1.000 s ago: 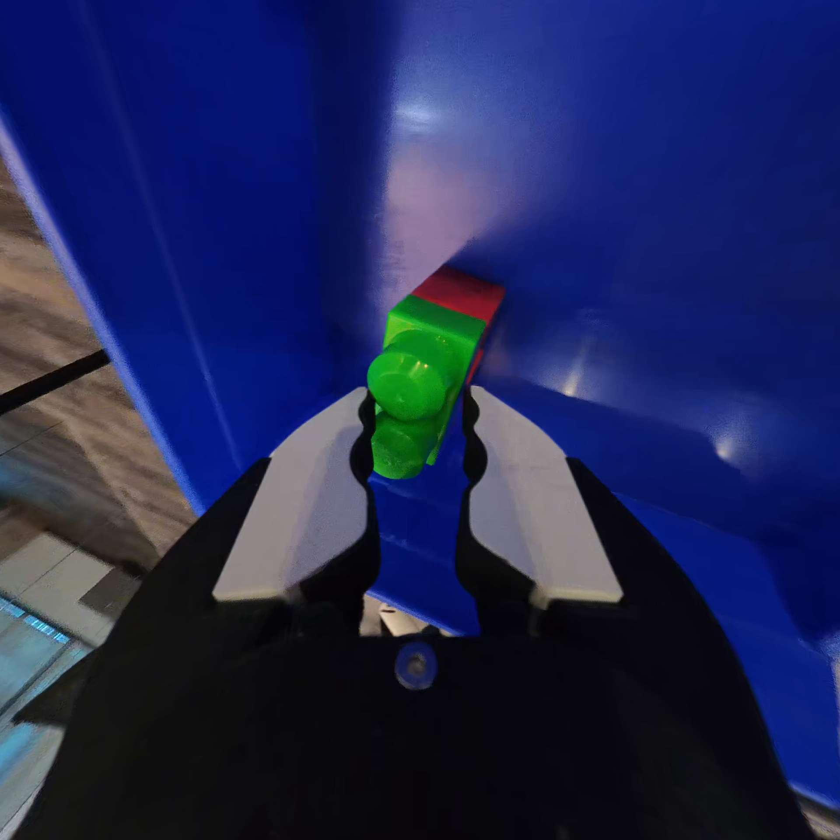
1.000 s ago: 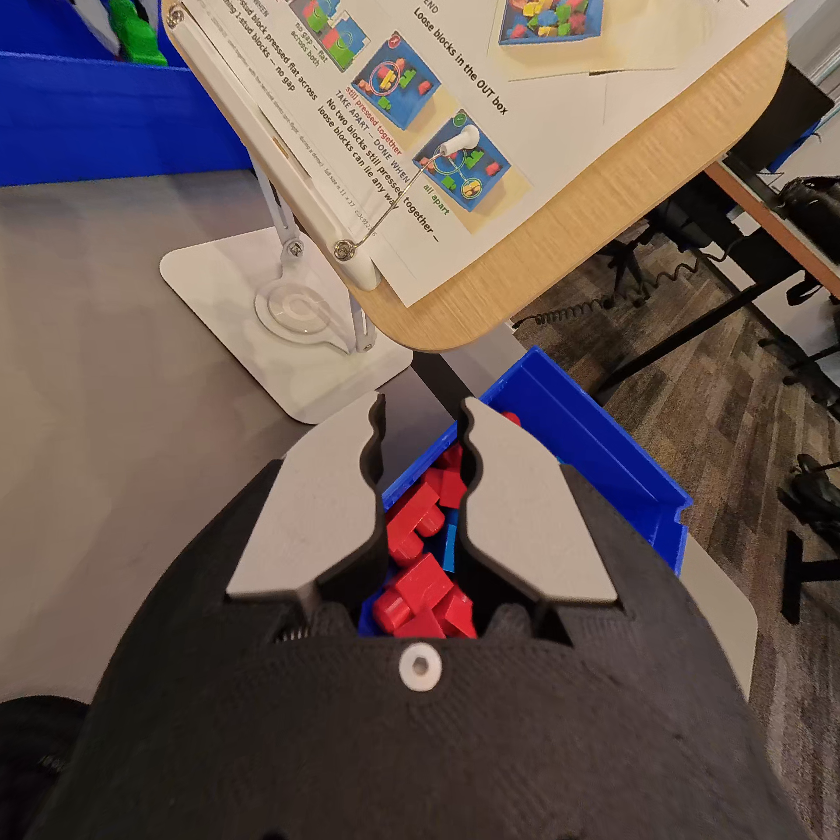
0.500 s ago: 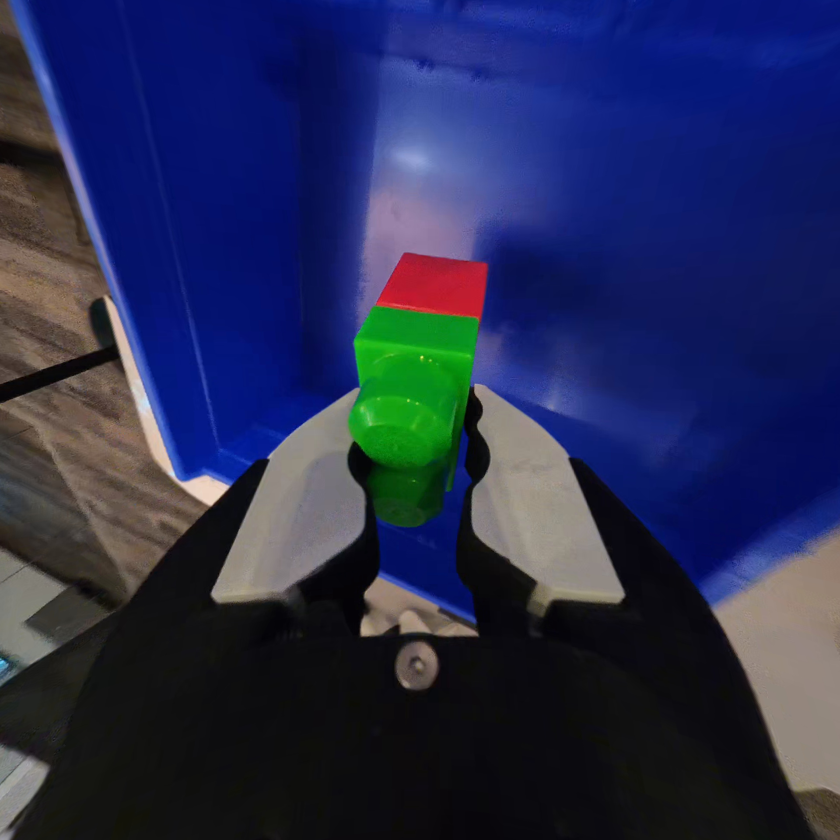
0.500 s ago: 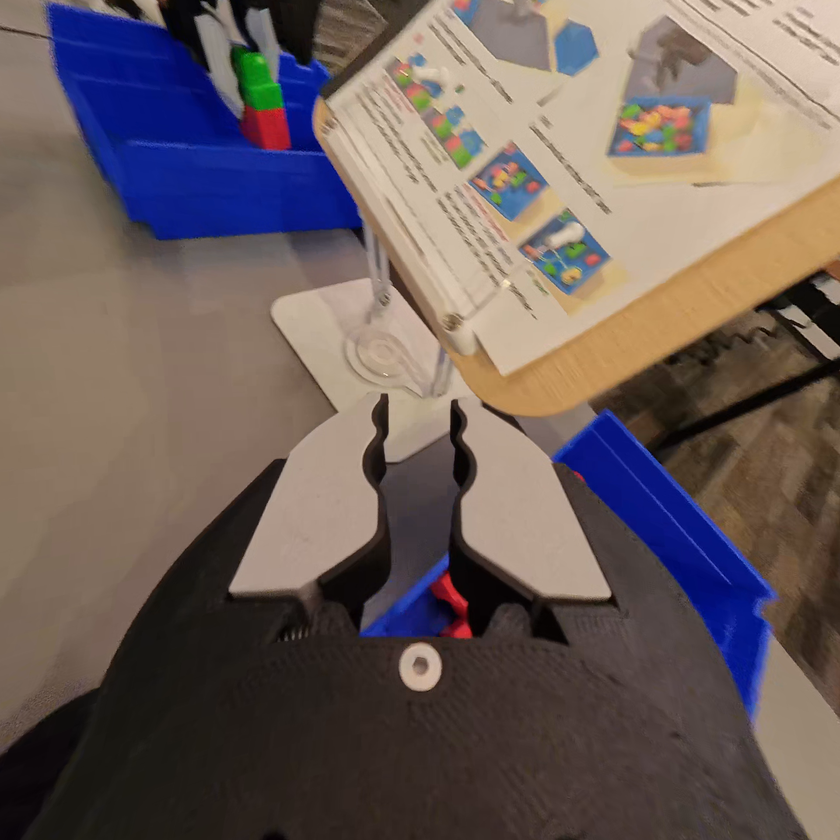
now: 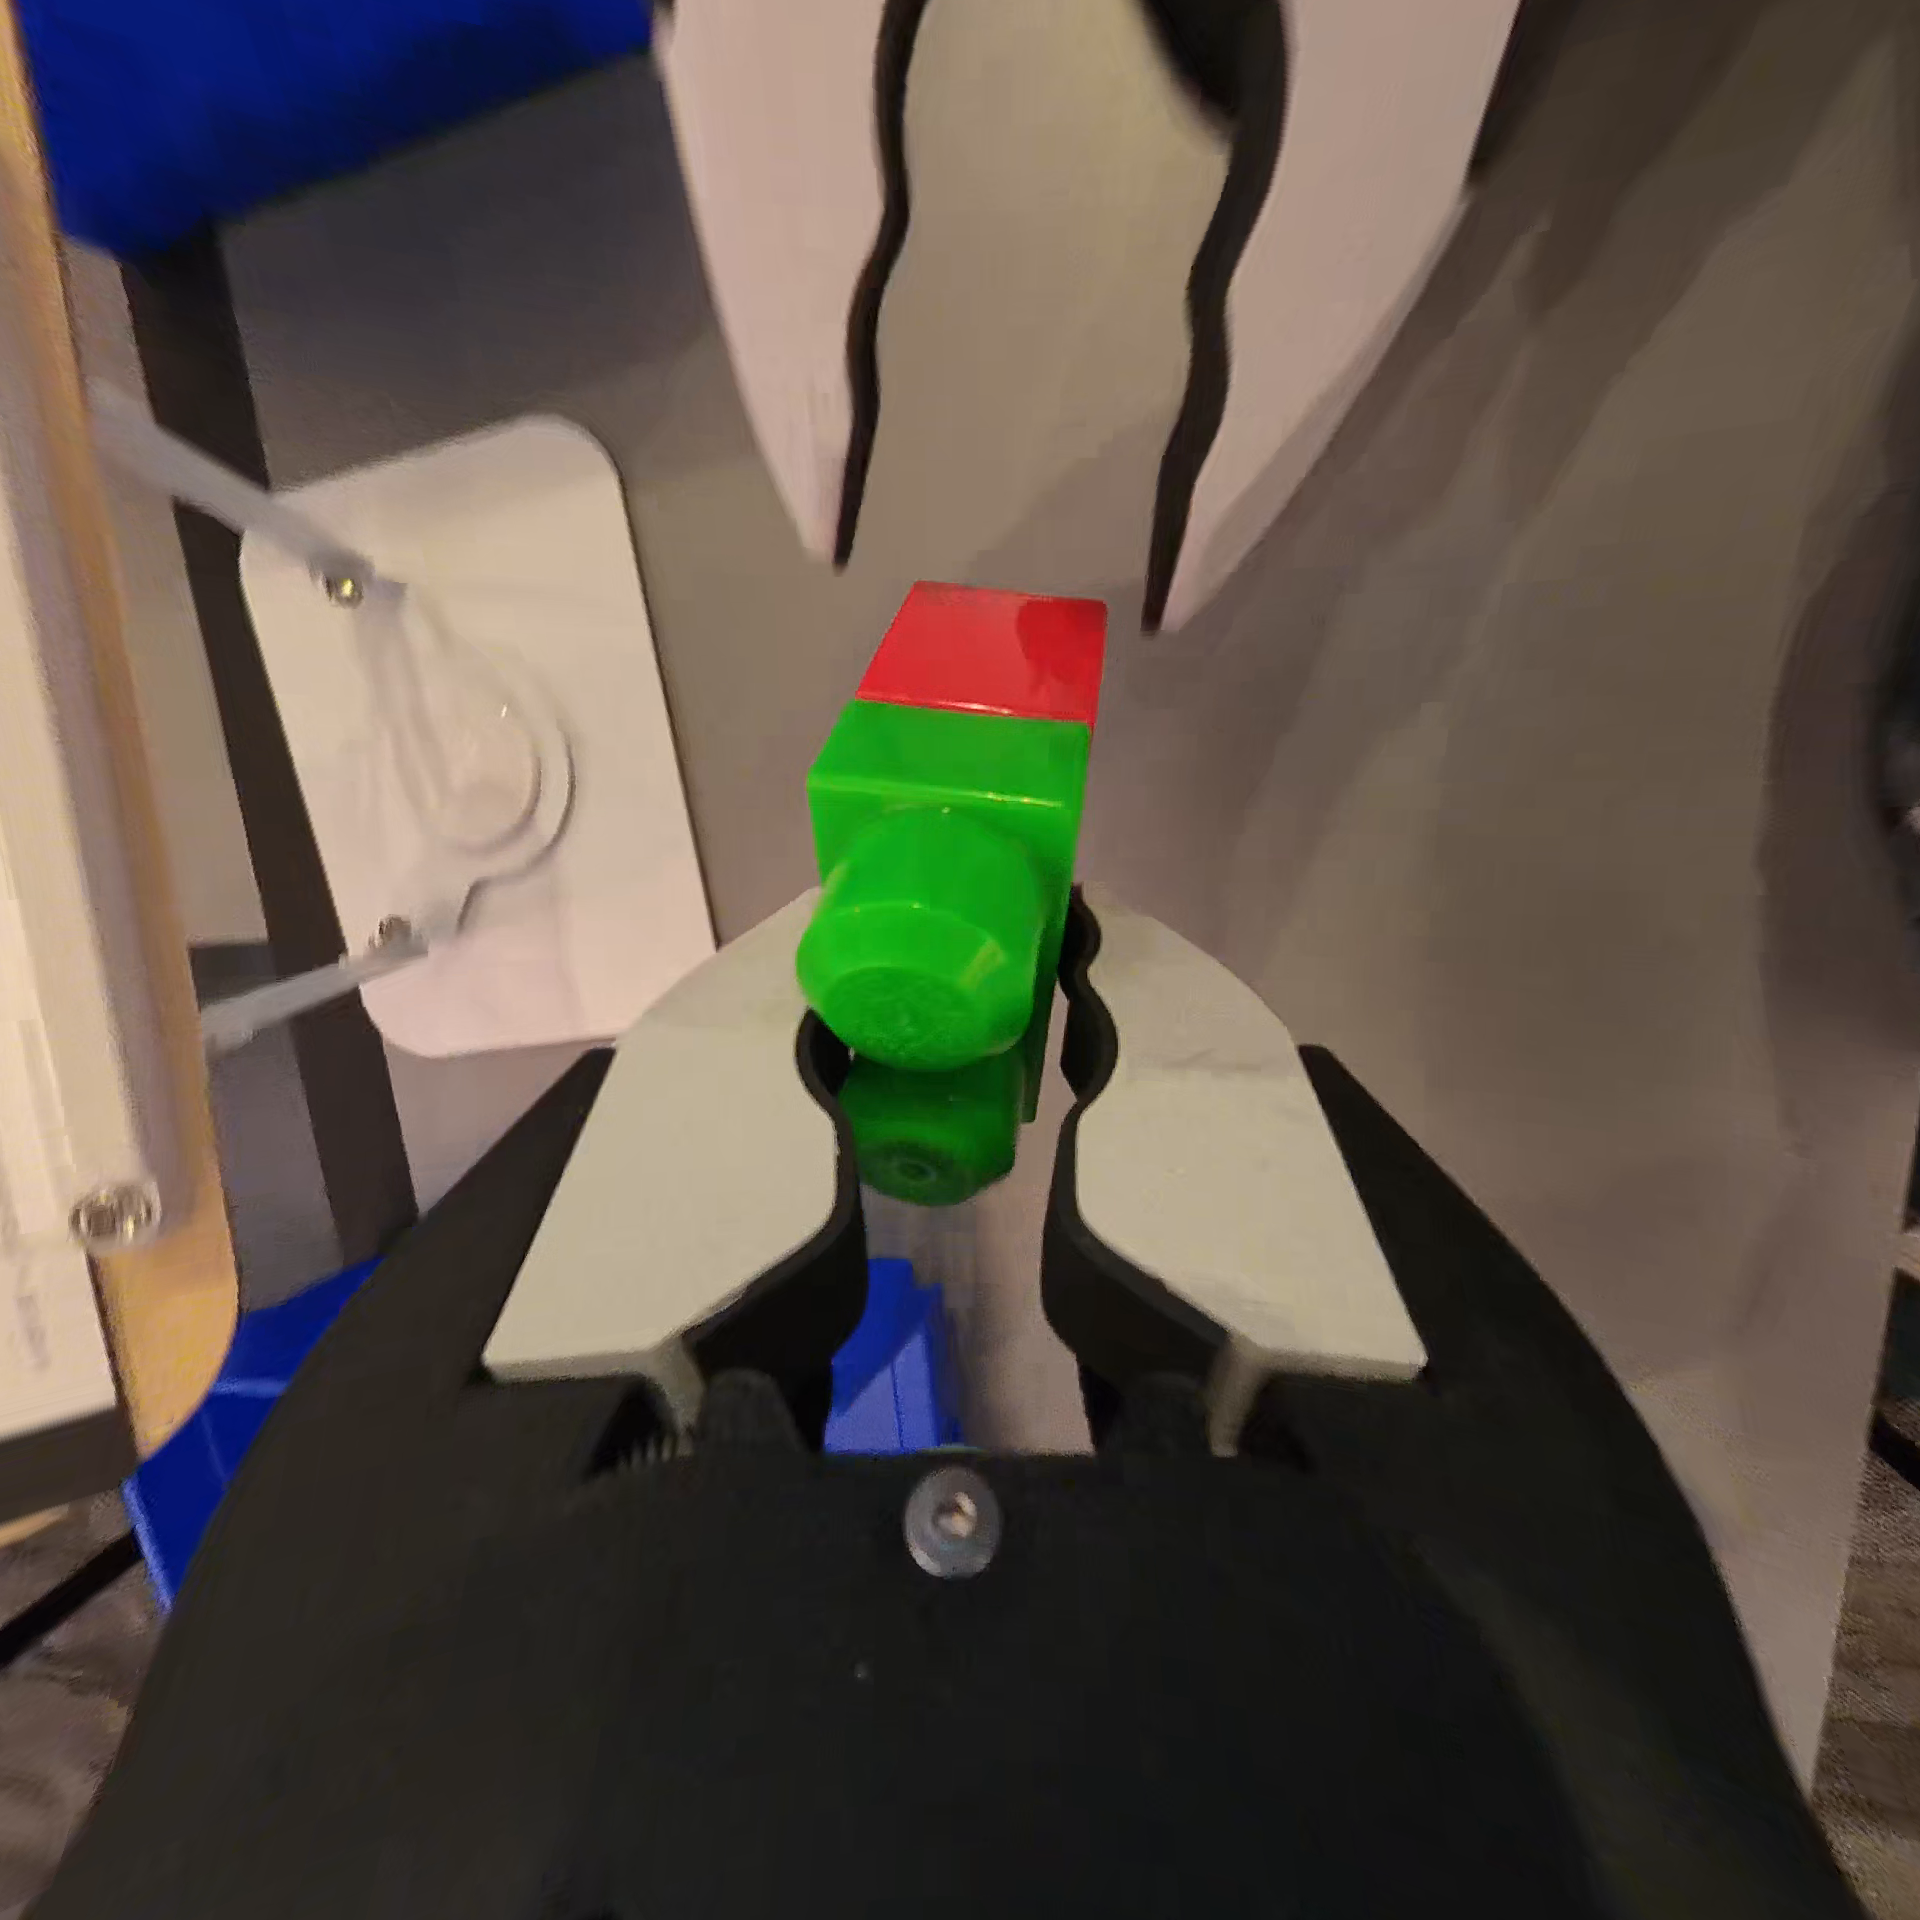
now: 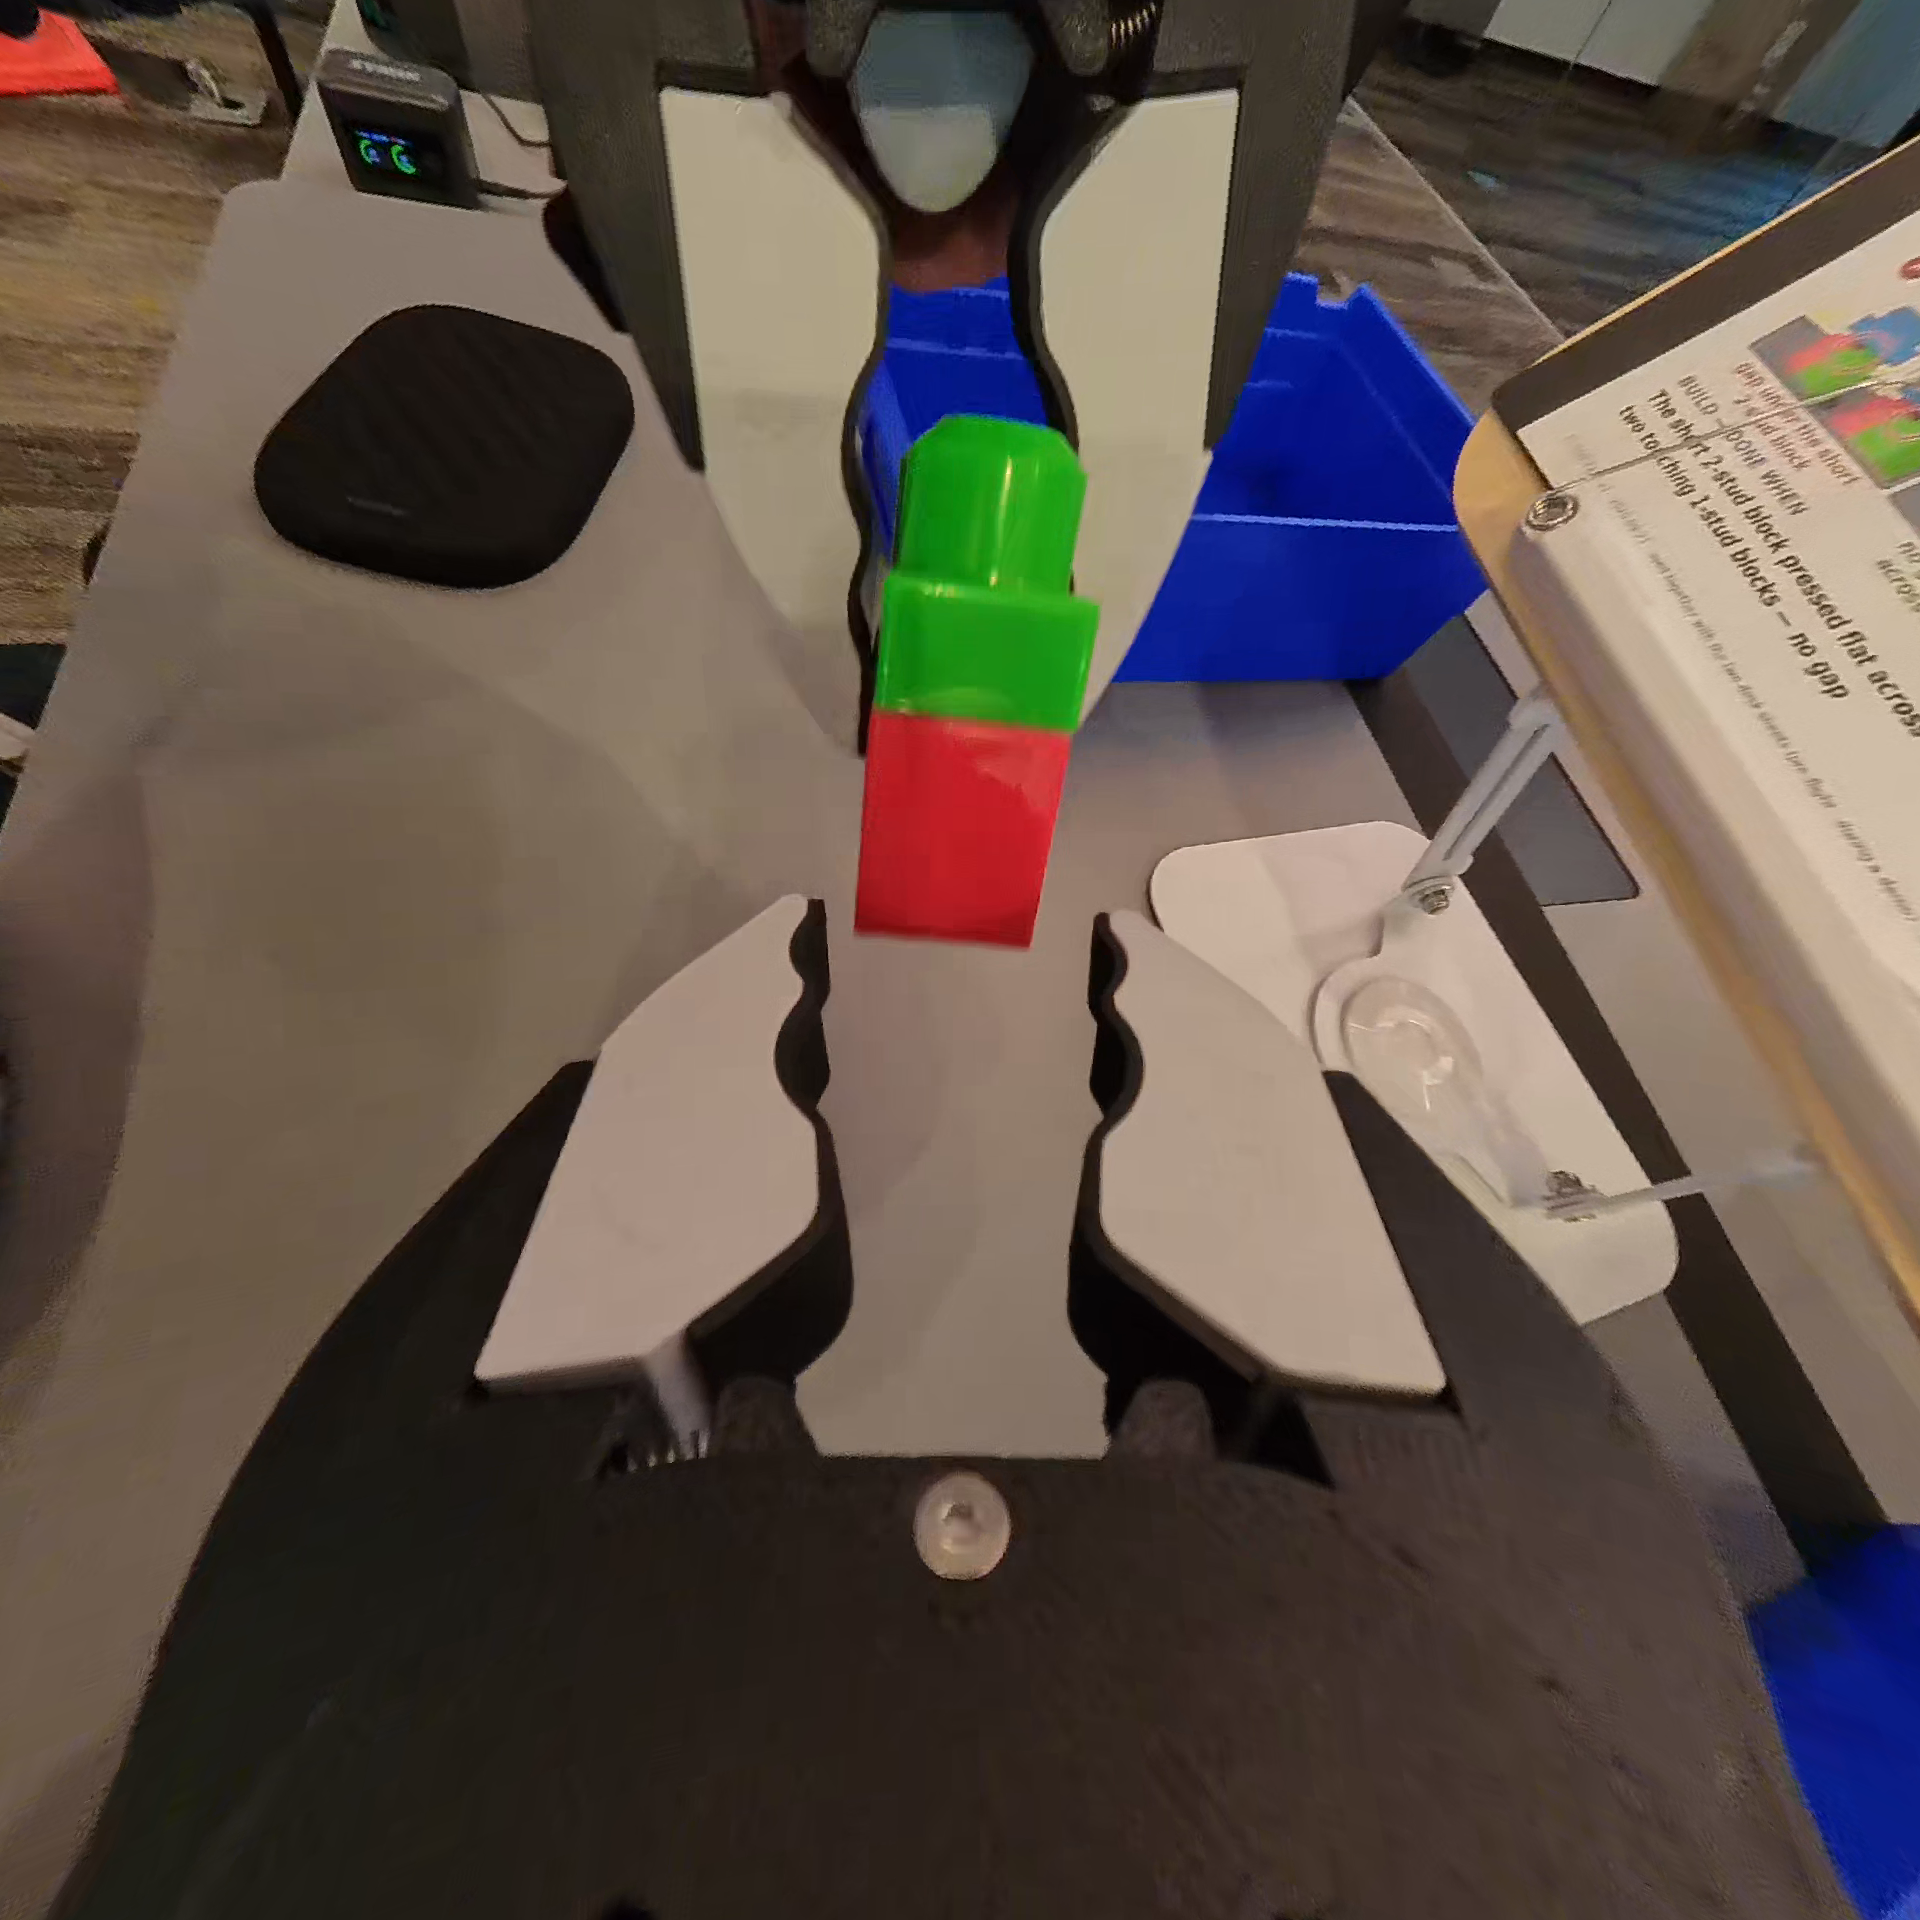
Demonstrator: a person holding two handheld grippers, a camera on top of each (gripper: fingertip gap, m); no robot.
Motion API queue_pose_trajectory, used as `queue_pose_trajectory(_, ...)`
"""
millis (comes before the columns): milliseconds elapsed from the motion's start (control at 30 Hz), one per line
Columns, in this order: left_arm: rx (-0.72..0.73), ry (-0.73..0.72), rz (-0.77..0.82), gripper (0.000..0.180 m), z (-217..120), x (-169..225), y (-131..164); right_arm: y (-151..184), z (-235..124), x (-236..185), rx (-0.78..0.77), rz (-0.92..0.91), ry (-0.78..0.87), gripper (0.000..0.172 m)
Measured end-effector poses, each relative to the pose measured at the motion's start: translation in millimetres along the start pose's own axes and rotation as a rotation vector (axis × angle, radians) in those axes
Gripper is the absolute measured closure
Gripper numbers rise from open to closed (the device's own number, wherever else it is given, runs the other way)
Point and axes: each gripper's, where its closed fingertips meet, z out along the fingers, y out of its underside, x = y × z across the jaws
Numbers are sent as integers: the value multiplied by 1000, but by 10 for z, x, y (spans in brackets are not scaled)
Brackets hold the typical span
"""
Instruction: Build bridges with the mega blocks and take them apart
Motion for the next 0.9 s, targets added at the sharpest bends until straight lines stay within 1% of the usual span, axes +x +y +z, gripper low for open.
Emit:
queue_pose_trajectory(67,-10,2,23,143,33,13,-141,17,11,-27,-4,17,-29,125)
queue_pose_trajectory(133,17,29,26,144,36,26,-279,51,6,-30,-16,25,-52,134)
queue_pose_trajectory(200,-1,5,38,144,43,-33,-320,63,-27,47,-7,22,-30,135)
queue_pose_trajectory(267,28,-33,41,143,20,-112,-391,23,-95,133,46,72,-37,136)
queue_pose_trajectory(367,187,-128,-28,126,-143,-309,-569,-106,-256,275,202,239,-107,136)
queue_pose_trajectory(467,415,-265,-121,111,-371,-503,-705,-233,-448,466,416,457,-191,136)
queue_pose_trajectory(533,540,-363,-132,112,-483,-555,-748,-279,-537,506,518,573,-302,136)
queue_pose_trajectory(567,560,-449,-120,108,-519,-607,-731,-282,-555,525,545,608,-331,136)
queue_pose_trajectory(633,541,-617,-58,93,-548,-671,-703,-288,-569,527,577,671,-393,136)
queue_pose_trajectory(667,525,-690,-23,91,-561,-689,-701,-296,-577,523,594,700,-424,136)
queue_pose_trajectory(700,514,-749,19,86,-569,-695,-715,-306,-588,522,611,722,-451,136)
queue_pose_trajectory(733,525,-788,56,82,-578,-683,-753,-318,-594,504,622,736,-482,136)
queue_pose_trajectory(800,554,-808,121,76,-575,-630,-835,-336,-589,456,628,753,-533,136)
queue_pose_trajectory(900,525,-796,200,68,-485,-605,-878,-388,-567,319,622,753,-618,136)
